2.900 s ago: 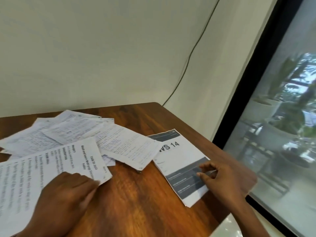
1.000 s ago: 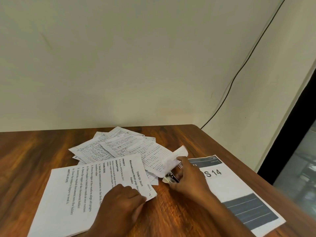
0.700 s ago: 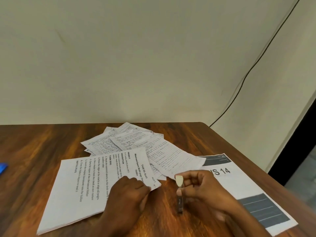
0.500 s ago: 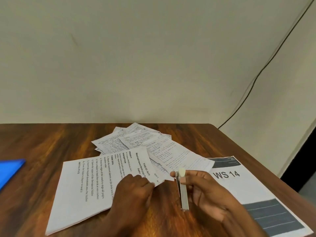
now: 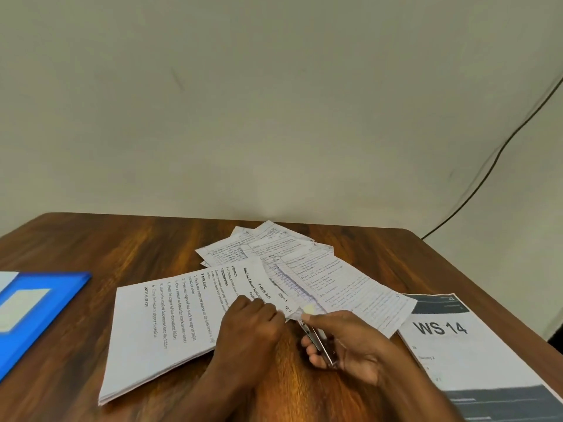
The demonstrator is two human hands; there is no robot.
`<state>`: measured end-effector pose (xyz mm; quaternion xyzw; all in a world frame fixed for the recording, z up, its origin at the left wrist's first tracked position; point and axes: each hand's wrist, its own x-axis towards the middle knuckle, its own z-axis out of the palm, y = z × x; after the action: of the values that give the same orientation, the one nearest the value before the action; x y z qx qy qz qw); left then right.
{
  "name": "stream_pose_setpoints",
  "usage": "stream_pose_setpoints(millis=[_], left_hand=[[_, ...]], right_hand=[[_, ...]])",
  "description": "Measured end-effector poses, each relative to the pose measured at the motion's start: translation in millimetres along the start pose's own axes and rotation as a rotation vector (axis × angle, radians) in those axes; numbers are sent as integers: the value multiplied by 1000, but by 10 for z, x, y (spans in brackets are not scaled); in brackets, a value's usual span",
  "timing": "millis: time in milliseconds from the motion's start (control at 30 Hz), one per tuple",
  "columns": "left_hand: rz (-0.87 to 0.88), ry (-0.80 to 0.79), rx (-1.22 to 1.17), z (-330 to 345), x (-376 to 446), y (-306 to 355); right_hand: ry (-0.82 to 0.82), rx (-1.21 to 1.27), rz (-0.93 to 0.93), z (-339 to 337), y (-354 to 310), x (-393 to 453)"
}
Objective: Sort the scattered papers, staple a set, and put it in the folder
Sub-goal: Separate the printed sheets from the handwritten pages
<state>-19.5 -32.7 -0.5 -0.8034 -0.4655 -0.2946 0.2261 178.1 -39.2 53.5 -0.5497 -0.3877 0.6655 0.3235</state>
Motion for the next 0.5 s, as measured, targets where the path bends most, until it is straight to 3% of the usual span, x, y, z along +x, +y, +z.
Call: stream_pose_setpoints(millis=[500], left_hand=[[147, -70, 57, -27, 22, 82]], right_hand=[[67, -25, 16, 139, -36, 86]])
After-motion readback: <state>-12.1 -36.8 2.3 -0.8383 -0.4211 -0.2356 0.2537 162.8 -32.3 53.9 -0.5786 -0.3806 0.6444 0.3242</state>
